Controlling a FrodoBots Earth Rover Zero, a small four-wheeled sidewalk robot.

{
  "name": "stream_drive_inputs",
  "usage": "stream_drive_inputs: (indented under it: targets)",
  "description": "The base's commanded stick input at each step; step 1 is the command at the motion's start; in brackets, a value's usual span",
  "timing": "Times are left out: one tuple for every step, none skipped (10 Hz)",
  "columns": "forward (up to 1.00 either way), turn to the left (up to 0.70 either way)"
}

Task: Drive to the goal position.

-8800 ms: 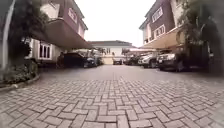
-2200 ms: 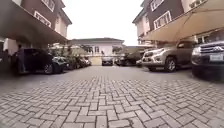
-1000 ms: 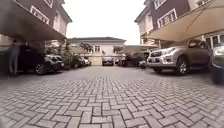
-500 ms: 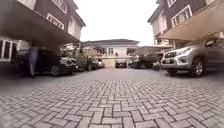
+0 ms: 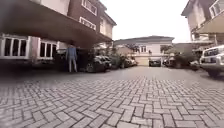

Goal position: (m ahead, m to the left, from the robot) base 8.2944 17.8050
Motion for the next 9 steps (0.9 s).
stream_drive_inputs:
  targets:
    - [0.0,0.7]
    - [0.0,0.7]
    - [0.0,0.7]
    - [0.0,0.7]
    - [0.0,0.7]
    - [0.0,0.7]
    - [0.0,0.7]
    - [0.0,0.7]
    - [0.0,0.7]
